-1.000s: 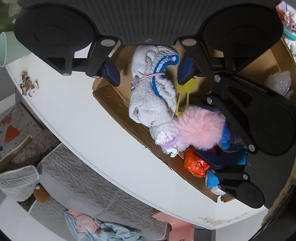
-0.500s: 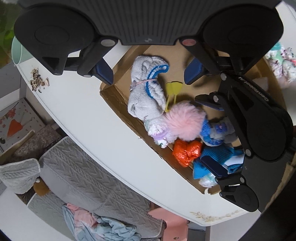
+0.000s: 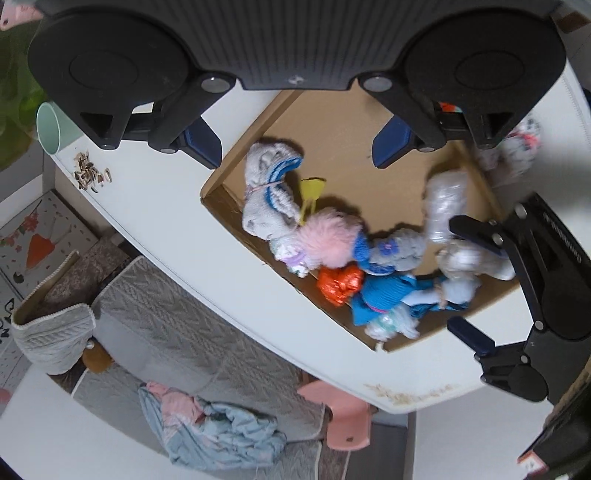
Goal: Organize objects
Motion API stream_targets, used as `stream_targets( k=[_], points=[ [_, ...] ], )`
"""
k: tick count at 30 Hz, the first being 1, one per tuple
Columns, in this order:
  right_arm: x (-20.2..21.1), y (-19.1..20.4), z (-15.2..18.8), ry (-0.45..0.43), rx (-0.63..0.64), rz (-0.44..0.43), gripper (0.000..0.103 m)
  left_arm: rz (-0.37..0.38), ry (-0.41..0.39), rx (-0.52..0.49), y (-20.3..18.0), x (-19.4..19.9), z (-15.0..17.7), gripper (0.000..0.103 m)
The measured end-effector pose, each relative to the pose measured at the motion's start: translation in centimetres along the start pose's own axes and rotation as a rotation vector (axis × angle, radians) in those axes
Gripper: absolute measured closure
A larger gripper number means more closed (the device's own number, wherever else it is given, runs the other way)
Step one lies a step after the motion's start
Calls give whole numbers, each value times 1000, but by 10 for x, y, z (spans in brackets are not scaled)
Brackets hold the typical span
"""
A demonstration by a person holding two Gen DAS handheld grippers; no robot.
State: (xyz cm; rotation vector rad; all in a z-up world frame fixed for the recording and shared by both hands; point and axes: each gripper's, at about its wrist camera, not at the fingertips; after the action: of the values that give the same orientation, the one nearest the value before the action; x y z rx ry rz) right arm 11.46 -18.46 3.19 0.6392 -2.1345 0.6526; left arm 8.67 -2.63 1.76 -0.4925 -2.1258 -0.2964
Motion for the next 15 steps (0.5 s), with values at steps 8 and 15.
stream_targets(
  k=[8, 15],
  points=[
    [23, 19, 41, -44, -42, -39, 13, 17, -42, 48, -2, 32, 76, 1],
    [30, 36, 79, -97, -130, -64, 13, 10, -79, 129, -14, 35, 131, 1]
  ],
)
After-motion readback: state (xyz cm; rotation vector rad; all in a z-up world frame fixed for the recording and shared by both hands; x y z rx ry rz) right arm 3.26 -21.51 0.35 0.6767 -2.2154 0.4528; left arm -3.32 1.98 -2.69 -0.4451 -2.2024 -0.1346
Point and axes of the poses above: each gripper's, at about its wrist camera, not at the fingertips, and x roughly against the way its jaws point, y to its left, z to its underside, and after that the axes turned 2 degrees about z, right-handed
